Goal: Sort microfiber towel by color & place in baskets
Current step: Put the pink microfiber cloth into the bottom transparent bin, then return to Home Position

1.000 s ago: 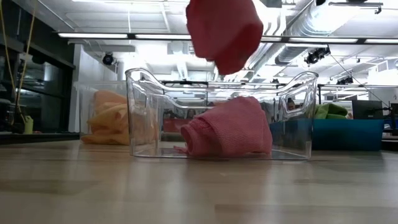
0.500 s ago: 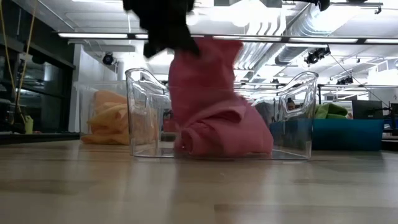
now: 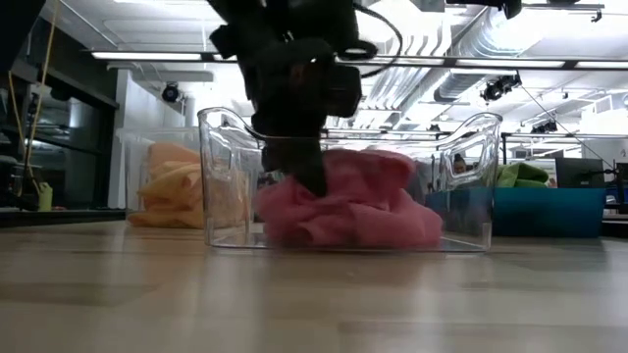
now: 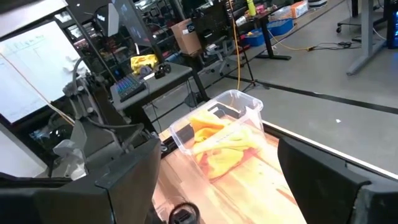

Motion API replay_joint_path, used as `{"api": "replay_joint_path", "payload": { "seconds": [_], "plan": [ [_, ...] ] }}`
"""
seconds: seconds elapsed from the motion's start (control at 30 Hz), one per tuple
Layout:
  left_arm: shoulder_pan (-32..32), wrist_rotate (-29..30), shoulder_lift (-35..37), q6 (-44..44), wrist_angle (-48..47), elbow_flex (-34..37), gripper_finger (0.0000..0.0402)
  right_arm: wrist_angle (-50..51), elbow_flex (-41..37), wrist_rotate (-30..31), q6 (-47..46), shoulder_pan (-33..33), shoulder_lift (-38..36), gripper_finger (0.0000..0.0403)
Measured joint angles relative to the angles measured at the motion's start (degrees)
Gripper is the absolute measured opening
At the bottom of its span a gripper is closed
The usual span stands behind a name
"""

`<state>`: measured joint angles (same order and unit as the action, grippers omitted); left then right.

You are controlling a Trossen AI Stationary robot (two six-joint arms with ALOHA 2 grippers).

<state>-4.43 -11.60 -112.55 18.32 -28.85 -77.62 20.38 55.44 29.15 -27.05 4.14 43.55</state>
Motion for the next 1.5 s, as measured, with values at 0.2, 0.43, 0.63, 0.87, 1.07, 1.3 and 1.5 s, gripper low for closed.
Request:
{"api": "replay_joint_path", "payload": {
  "seconds": [0.2,0.43,0.63,0.87,1.07,1.3,1.5],
  "plan": [
    [0.9,0.2,0.2,-9.0,-9.2,-7.6,0.0132,0.0,0.0,0.0,0.0,0.0,0.0,0.0319],
    [2.3,0.2,3.8,-11.1,-18.6,-14.9,0.0223,-0.1,0.0,-0.1,0.0,0.0,-0.2,0.0319],
    [4.6,4.4,15.1,-9.6,-20.2,-12.1,0.0233,0.9,0.0,-0.2,-1.4,0.0,-0.5,0.0319],
    [7.8,19.9,40.5,-6.4,6.8,8.0,0.0219,3.8,0.0,-2.6,-3.0,0.0,-1.4,0.0307],
    [9.9,21.0,59.0,-5.0,33.0,30.3,0.0180,4.4,0.0,-8.1,-2.7,0.1,-1.5,0.0241],
    [13.0,22.1,71.5,-6.4,54.8,49.6,0.0062,4.5,0.0,-9.2,-2.5,0.1,-1.1,0.0055],
    [15.0,17.9,78.5,-3.7,59.3,60.5,0.0012,6.2,0.0,-11.5,-2.5,0.1,-1.1,0.0032]
  ]
}}
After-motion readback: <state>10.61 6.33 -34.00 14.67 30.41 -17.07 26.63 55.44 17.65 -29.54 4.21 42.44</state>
